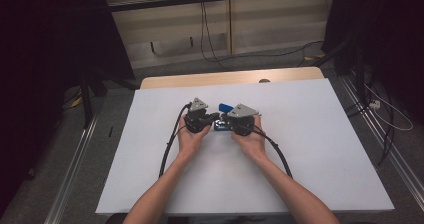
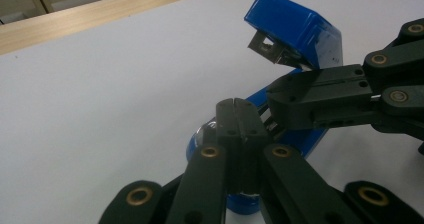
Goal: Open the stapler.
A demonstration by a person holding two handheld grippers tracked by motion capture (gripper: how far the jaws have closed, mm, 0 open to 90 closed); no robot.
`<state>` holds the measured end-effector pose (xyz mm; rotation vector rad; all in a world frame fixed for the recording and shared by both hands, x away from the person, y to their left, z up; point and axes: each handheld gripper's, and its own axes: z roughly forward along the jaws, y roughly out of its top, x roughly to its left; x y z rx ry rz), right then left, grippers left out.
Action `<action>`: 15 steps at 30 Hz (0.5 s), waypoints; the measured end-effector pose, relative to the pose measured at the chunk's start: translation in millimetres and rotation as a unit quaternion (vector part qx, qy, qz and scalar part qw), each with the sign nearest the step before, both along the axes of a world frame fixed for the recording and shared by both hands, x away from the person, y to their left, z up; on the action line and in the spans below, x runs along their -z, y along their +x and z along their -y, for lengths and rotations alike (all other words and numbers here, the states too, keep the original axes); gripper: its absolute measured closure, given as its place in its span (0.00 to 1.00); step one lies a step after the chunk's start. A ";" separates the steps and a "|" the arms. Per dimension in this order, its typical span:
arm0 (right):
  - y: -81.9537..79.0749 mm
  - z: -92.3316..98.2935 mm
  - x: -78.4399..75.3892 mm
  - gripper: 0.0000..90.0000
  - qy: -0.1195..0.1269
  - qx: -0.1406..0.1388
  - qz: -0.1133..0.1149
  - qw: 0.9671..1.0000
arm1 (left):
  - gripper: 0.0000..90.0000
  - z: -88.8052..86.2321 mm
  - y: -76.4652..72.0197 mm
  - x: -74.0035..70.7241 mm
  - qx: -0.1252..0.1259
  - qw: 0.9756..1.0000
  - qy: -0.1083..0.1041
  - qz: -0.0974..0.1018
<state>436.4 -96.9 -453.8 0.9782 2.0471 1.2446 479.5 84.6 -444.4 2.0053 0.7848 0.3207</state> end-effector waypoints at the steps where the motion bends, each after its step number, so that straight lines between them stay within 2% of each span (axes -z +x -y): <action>1: 0.0 0.0 0.0 1.00 0.000 0.000 0.000 1.000 | 1.00 0.8 -0.3 0.7 0.000 1.000 0.003 0.000; 2: 0.2 -1.0 0.9 1.00 0.000 0.002 0.000 1.000 | 1.00 0.6 -0.2 1.4 0.000 1.000 0.008 0.001; 4: 0.6 -2.1 1.6 1.00 0.006 0.006 -0.001 1.000 | 1.00 0.0 0.4 2.0 0.001 1.000 0.002 -0.001; 15: 3.5 -7.5 -0.9 1.00 0.013 0.022 0.005 1.000 | 1.00 -0.1 0.2 3.0 0.003 1.000 0.000 0.002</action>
